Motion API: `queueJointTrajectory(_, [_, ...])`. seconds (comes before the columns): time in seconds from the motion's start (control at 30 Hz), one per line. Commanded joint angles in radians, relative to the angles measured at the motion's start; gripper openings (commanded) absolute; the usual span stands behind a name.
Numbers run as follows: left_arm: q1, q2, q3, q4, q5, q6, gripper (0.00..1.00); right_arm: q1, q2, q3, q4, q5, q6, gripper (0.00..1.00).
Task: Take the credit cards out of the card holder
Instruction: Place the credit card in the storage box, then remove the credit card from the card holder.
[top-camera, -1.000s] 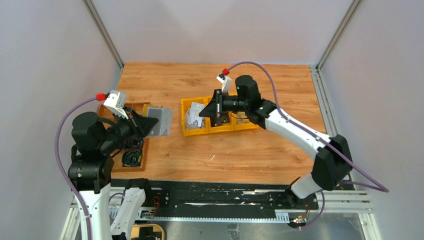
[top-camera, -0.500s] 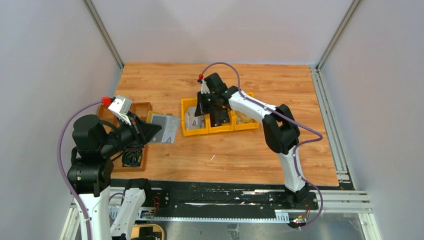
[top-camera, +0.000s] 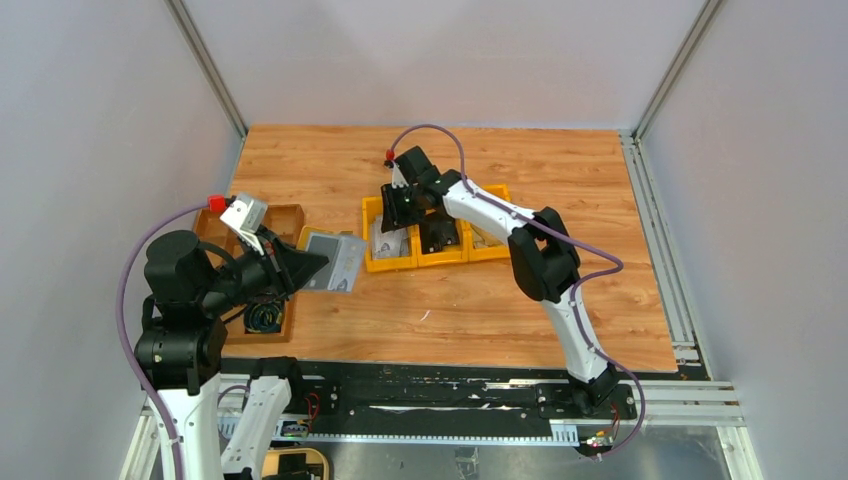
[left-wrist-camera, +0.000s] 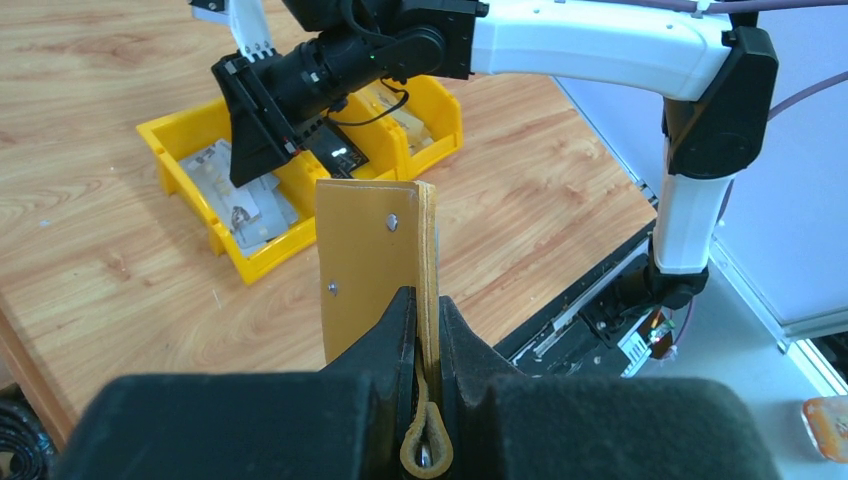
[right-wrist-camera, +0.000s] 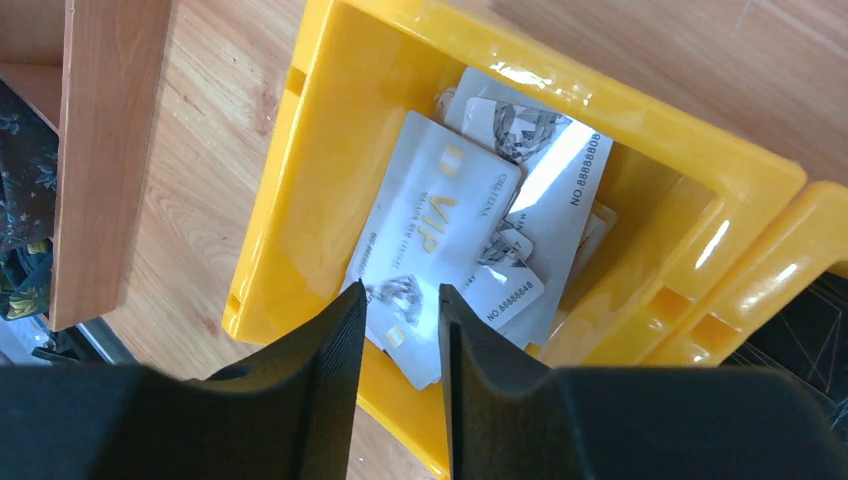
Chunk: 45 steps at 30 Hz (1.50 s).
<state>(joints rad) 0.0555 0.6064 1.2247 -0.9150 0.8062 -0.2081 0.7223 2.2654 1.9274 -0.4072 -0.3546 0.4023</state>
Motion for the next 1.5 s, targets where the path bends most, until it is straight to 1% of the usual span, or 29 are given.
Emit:
queueJointTrajectory(0.0, [-0.003, -0.013, 0.024, 0.038, 0.041, 0.01, 0.0, 0.027, -0.056, 0.003, -0.048, 0.072, -0.025, 0.39])
queueJointTrajectory(0.13, [-0.003, -0.013, 0.028, 0.039, 0.051, 0.01, 0.0, 0.032, -0.168, -0.033, -0.044, 0.077, -0.03, 0.47])
queueJointTrajectory(0.23, [-0.003, -0.01, 0.039, 0.039, 0.065, 0.008, 0.0, 0.032, -0.295, -0.079, -0.04, 0.048, -0.033, 0.59])
queueJointTrajectory(0.27, [-0.003, -0.009, 0.043, 0.041, 0.073, 0.005, 0.0, 0.032, -0.346, -0.107, -0.027, 0.025, -0.029, 0.62])
queueJointTrajectory(0.33, [-0.004, -0.009, 0.046, 0.064, 0.092, -0.014, 0.0, 0.032, -0.457, -0.221, 0.042, -0.046, -0.001, 0.67])
queueJointTrajectory(0.37, [-0.003, -0.013, 0.041, 0.086, 0.106, -0.041, 0.0, 0.032, -0.534, -0.281, 0.115, -0.114, 0.033, 0.73])
queueJointTrajectory(0.4, [-0.003, -0.015, 0.036, 0.117, 0.113, -0.061, 0.0, 0.032, -0.572, -0.35, 0.16, -0.143, 0.056, 0.76])
queueJointTrajectory(0.43, [-0.003, -0.02, 0.02, 0.162, 0.12, -0.097, 0.0, 0.031, -0.648, -0.416, 0.225, -0.209, 0.095, 0.79])
queueJointTrajectory(0.47, [-0.003, -0.025, 0.008, 0.208, 0.122, -0.154, 0.0, 0.03, -0.7, -0.494, 0.335, -0.258, 0.155, 0.79])
queueJointTrajectory(0.5, [-0.003, -0.026, -0.004, 0.257, 0.121, -0.181, 0.0, 0.029, -0.759, -0.567, 0.403, -0.284, 0.187, 0.8])
queueJointTrajectory(0.53, [-0.003, -0.026, -0.013, 0.297, 0.114, -0.237, 0.0, 0.031, -0.815, -0.653, 0.544, -0.308, 0.265, 0.8])
queueJointTrajectory(0.6, [-0.003, -0.023, -0.031, 0.374, 0.091, -0.306, 0.0, 0.033, -0.911, -0.803, 0.752, -0.313, 0.383, 0.8])
queueJointTrajectory(0.7, [-0.003, -0.018, -0.056, 0.454, 0.042, -0.407, 0.0, 0.057, -0.998, -0.946, 0.949, -0.283, 0.498, 0.81])
queueJointTrajectory(0.77, [-0.004, -0.014, -0.06, 0.477, 0.019, -0.438, 0.0, 0.093, -1.02, -0.963, 1.005, -0.254, 0.519, 0.81])
queueJointTrajectory(0.83, [-0.003, -0.01, -0.062, 0.501, 0.016, -0.474, 0.0, 0.134, -1.017, -0.946, 1.003, -0.225, 0.513, 0.81])
queueJointTrajectory(1.0, [-0.004, -0.011, -0.06, 0.52, 0.048, -0.515, 0.0, 0.199, -0.947, -0.865, 1.014, -0.184, 0.522, 0.82])
queueJointTrajectory(1.07, [-0.004, -0.013, -0.052, 0.521, 0.064, -0.525, 0.0, 0.212, -0.916, -0.867, 1.075, -0.17, 0.546, 0.82])
queueJointTrajectory(1.17, [-0.003, -0.014, -0.045, 0.542, 0.092, -0.565, 0.0, 0.228, -0.852, -0.88, 1.228, -0.165, 0.606, 0.82])
queueJointTrajectory(1.23, [-0.003, -0.013, -0.041, 0.562, 0.115, -0.593, 0.0, 0.23, -0.821, -0.884, 1.283, -0.164, 0.632, 0.82])
queueJointTrajectory(1.4, [-0.004, -0.011, -0.012, 0.591, 0.14, -0.622, 0.0, 0.237, -0.796, -0.894, 1.325, -0.148, 0.652, 0.82])
queueJointTrajectory(1.47, [-0.003, -0.012, -0.014, 0.612, 0.146, -0.649, 0.0, 0.241, -0.784, -0.893, 1.367, -0.15, 0.668, 0.82])
